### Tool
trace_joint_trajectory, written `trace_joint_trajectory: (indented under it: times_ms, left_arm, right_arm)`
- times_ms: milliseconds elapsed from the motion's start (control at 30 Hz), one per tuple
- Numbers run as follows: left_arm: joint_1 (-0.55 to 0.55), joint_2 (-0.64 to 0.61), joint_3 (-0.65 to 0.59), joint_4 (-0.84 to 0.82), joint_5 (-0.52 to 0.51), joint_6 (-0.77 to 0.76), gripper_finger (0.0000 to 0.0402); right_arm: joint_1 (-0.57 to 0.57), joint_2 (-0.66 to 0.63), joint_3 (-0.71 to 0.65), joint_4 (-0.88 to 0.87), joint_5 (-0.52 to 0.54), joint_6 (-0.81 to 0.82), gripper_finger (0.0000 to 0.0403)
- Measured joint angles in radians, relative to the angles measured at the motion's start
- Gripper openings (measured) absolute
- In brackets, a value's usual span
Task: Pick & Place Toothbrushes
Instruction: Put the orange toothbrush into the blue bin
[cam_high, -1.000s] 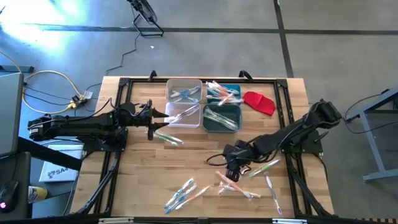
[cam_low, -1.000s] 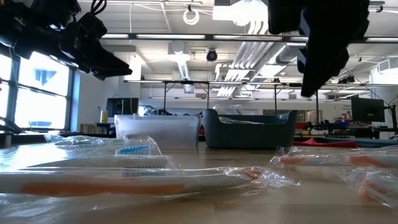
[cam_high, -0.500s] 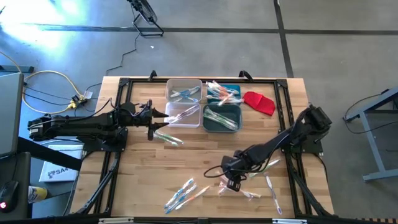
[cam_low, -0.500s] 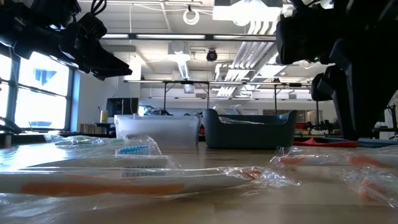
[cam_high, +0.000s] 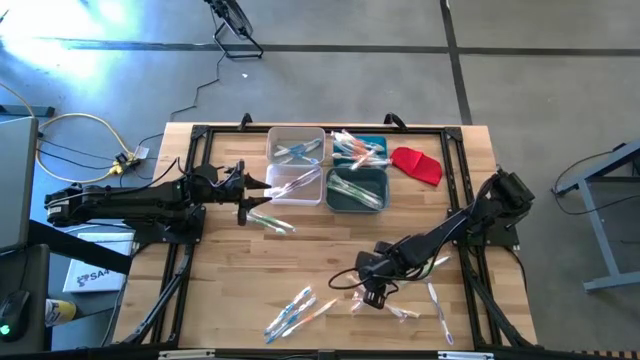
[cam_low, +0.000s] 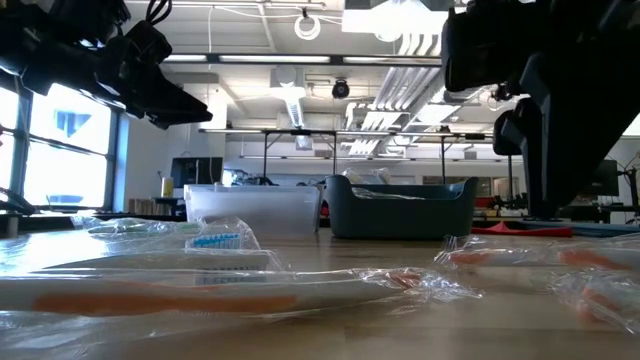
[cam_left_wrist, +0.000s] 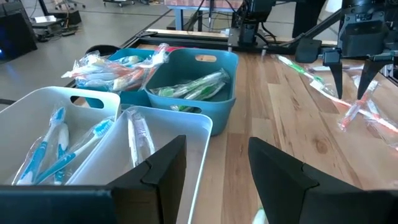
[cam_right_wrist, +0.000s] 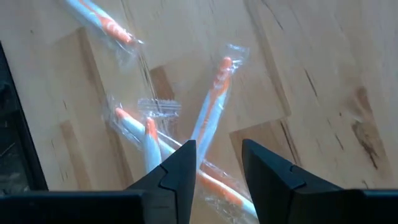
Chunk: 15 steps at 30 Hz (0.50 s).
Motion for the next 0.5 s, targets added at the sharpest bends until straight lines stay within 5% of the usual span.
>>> trace_joint_trajectory:
  times_ms: [500]
  left_arm:
    - [0.0,0.0,0.0,-0.018,0.001,0.0,0.0171]
  right_arm:
    - [0.025,-0.001,0.0,0.016,0.07,0.0,0.0122]
